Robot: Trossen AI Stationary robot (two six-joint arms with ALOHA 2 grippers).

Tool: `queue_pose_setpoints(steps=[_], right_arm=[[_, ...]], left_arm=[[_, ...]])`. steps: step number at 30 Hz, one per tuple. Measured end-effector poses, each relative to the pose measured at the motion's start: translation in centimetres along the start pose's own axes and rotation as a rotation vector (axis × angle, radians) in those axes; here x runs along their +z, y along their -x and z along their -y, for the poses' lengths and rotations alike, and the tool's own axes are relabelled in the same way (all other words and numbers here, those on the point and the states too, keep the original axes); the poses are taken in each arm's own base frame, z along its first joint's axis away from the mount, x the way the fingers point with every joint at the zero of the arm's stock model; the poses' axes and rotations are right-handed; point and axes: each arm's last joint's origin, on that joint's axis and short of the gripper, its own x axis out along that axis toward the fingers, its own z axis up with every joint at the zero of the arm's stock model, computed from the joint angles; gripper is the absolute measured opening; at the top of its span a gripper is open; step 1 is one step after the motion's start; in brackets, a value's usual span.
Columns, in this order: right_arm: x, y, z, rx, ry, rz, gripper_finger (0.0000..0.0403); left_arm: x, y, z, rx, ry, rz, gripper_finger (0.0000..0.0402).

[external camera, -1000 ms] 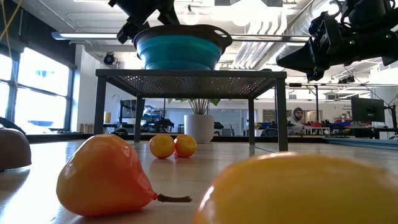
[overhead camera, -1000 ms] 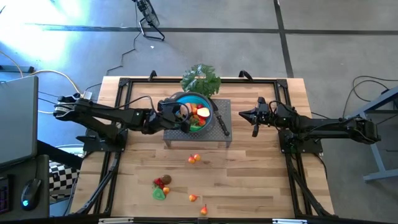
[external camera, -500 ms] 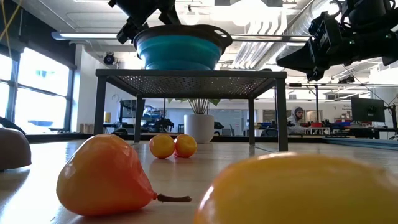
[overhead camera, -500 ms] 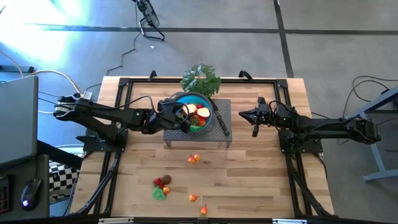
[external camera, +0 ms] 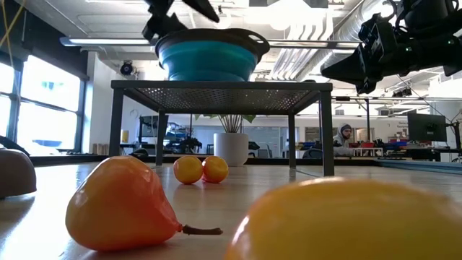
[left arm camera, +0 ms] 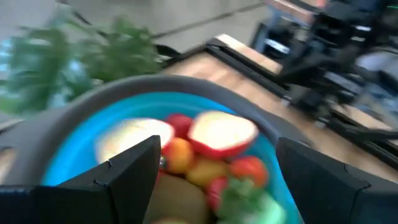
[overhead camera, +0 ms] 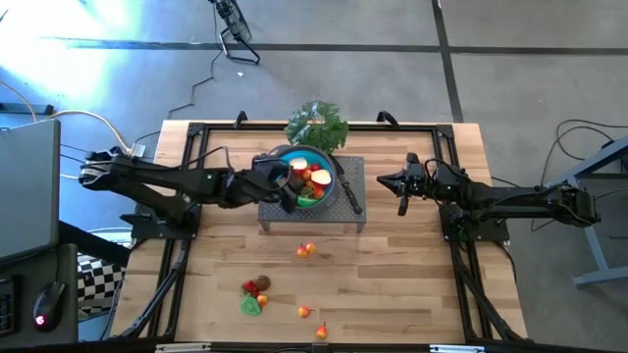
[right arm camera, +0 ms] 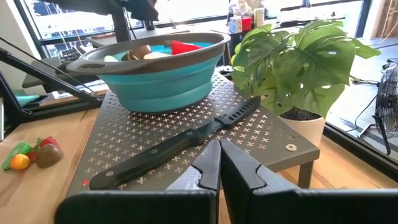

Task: Pick & Place Fruit
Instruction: Put the kiwi into the blue strainer bowl on the shelf

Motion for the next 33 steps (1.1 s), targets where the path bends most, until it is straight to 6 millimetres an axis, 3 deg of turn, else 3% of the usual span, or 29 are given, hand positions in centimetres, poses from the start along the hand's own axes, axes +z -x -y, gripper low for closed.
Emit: queue_pose_setpoints(steps=[10, 17, 33], right_arm=[[0.0, 0.0, 0.0, 0.003, 0.0, 0.0, 0.0002], [0.0, 0.0, 0.0, 0.004, 0.0, 0.0, 0.0002], [0.0, 0.0, -0.1, 0.031, -0.008, -0.003, 0.0002]], left_arm=[[0.8, 1.7, -0.1, -0.198, 0.015, -0.082, 0.0313], [-0.5, 2.3, 0.3, -0.263, -0.002, -0.214, 0.0313], [-3.5, 6.4, 3.8, -0.44, -0.085, -0.325, 0.0313]])
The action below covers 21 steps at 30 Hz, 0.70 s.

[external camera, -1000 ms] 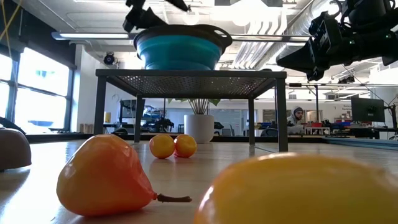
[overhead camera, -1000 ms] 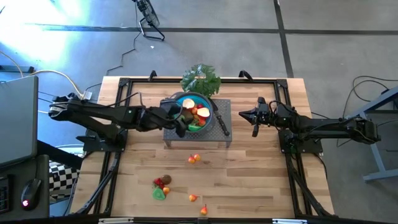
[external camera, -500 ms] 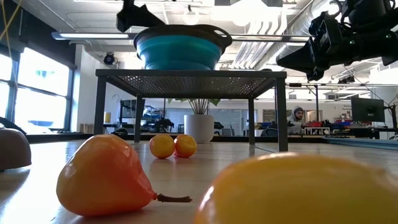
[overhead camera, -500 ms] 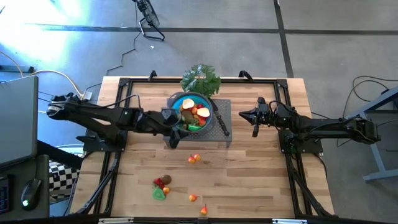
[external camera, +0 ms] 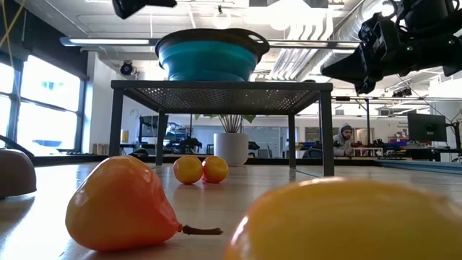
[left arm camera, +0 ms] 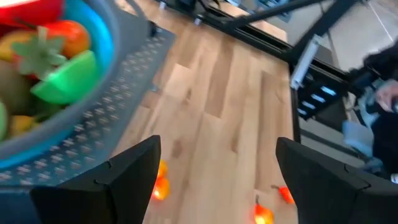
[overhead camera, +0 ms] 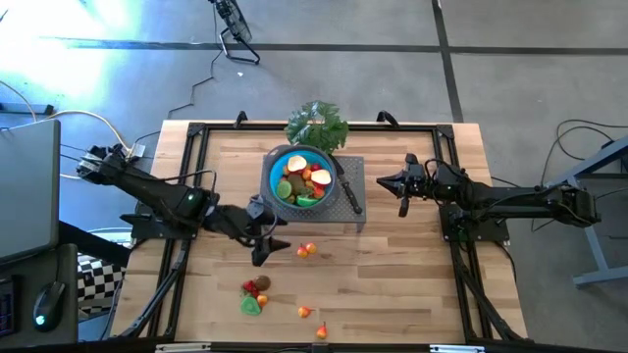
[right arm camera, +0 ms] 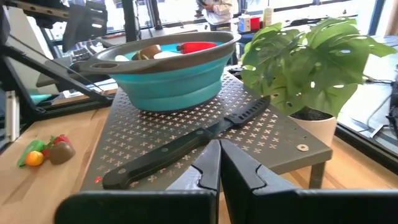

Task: Pick & Place Fruit
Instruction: Put the kiwi into the blue strainer bowl on the shelf

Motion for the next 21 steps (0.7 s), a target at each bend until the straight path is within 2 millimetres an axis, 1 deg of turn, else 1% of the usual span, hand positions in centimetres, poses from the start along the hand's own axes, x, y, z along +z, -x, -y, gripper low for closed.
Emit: queue_pose_setpoints(steps=[5, 12, 16, 21], right_arm=[[0.0, 0.0, -0.1, 0.031, 0.0, -0.004, 0.0002], [0.0, 0.0, -0.1, 0.031, 0.0, -0.004, 0.0002], [0.0, 0.0, -0.1, 0.031, 0.005, -0.004, 0.0002], [0.0, 0.0, -0.1, 0.032, 0.007, -0.003, 0.0002]], left_arm=[[-1.2, 0.6, 1.3, -0.043, -0.034, -0.046, 0.0313], [-2.3, 0.7, 2.3, -0.046, 0.098, -0.075, 0.0313], [-2.6, 0.0, 2.4, -0.024, 0.149, -0.074, 0.0313], [-2.6, -1.0, 3.0, -0.06, 0.171, -0.05, 0.0313]])
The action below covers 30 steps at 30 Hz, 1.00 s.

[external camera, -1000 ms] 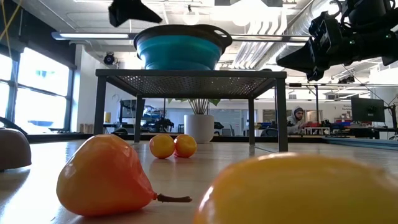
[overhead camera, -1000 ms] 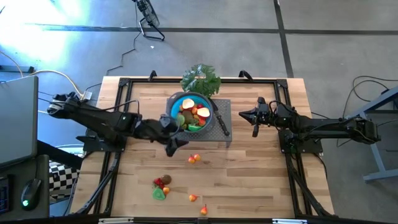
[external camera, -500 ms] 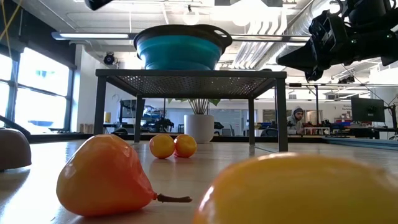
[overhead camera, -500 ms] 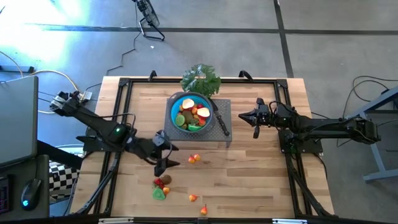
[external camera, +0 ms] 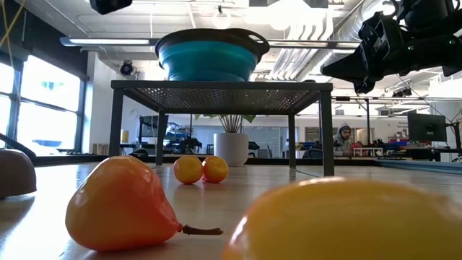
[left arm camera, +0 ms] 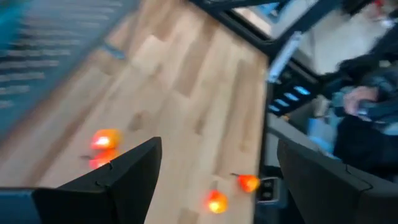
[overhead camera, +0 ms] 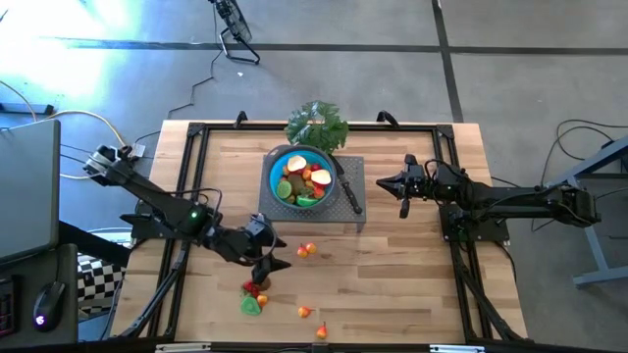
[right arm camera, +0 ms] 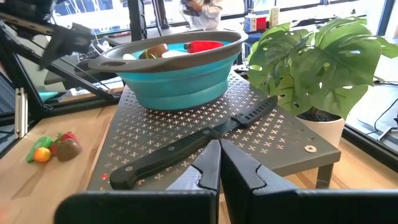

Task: Pick & Place Fruit
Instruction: Put the kiwi into the blue strainer bowl on the shelf

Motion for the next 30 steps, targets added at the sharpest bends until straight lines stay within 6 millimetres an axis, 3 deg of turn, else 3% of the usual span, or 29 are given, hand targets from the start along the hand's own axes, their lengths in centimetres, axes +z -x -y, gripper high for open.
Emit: queue_pose_setpoints(steps=[6, 12, 22, 30], right_arm=[[0.0, 0.0, 0.0, 0.0, 0.001, 0.0, 0.0002], [0.0, 0.0, 0.0, 0.0, -0.004, 0.0, 0.0002], [0.0, 0.0, 0.0, 0.0, -0.03, -0.001, 0.0002], [0.0, 0.0, 0.0, -0.005, -0.053, 0.0, 0.0002]], left_arm=[[-0.5, -0.5, 1.7, -0.139, 0.032, 0.009, 0.0313], [-1.8, -0.1, 2.7, -0.164, 0.049, -0.01, 0.0313], [-3.9, 1.0, 4.2, -0.13, 0.017, 0.048, 0.0313], [-6.6, -0.6, 3.5, -0.001, 0.009, -0.051, 0.0313]])
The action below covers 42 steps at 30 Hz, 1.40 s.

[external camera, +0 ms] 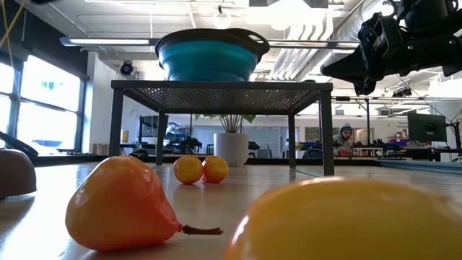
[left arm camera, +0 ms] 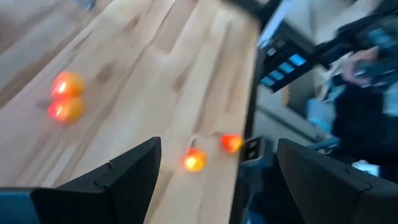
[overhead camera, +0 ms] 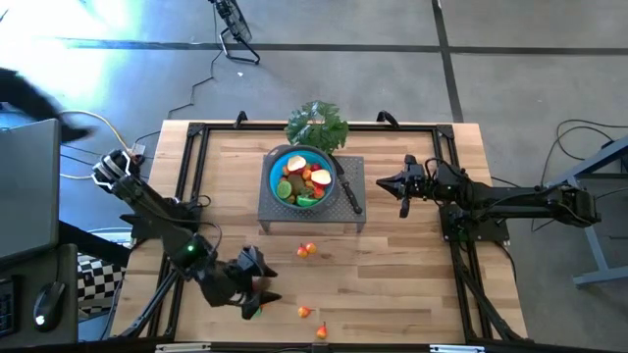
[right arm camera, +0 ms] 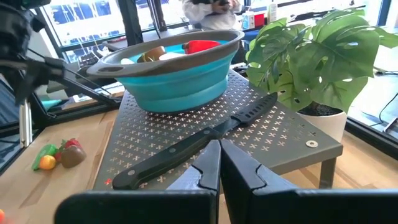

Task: Pick & Place Fruit
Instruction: Put the kiwi into the blue strainer bowl on the shelf

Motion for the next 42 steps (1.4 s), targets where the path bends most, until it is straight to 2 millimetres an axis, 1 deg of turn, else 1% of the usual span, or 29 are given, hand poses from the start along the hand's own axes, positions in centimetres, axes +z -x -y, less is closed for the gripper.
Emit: queue_pose_setpoints(steps=[4, 7, 12, 16, 24, 26, 33, 37, 42], right_arm=[[0.0, 0.0, 0.0, -0.003, 0.0, 0.0, 0.0002], [0.0, 0.0, 0.0, -0.003, -0.005, 0.0, 0.0002], [0.0, 0.0, 0.0, -0.004, -0.03, -0.001, 0.0002], [0.0, 0.0, 0.0, -0.004, -0.032, -0.001, 0.0002], [-0.2, 0.0, 0.0, -0.007, -0.033, -0.02, 0.0002], [-0.3, 0.0, 0.1, -0.008, -0.034, -0.026, 0.0002], [-0.3, 0.0, 0.1, -0.009, -0.027, -0.029, 0.0002], [-0.3, 0.0, 0.1, -0.006, -0.027, -0.029, 0.0002], [-0.3, 0.0, 0.1, -0.006, -0.027, -0.03, 0.0002]], left_arm=[[-0.8, -0.6, -1.2, 0.099, 0.03, -0.096, 0.0313], [-1.0, -0.8, -2.2, 0.167, 0.062, -0.175, 0.0313], [-0.5, -1.2, -2.7, 0.152, 0.142, -0.269, 0.0313], [0.1, -1.5, -2.4, 0.105, 0.188, -0.248, 0.0313], [0.2, -1.5, -2.3, 0.094, 0.206, -0.244, 0.0313], [0.2, -1.4, -2.3, 0.097, 0.235, -0.243, 0.0313], [0.2, -1.4, -2.3, 0.097, 0.237, -0.242, 0.0313], [0.3, -1.5, -2.5, 0.137, 0.23, -0.171, 0.0313], [0.3, -1.5, -2.5, 0.152, 0.264, -0.156, 0.0313]])
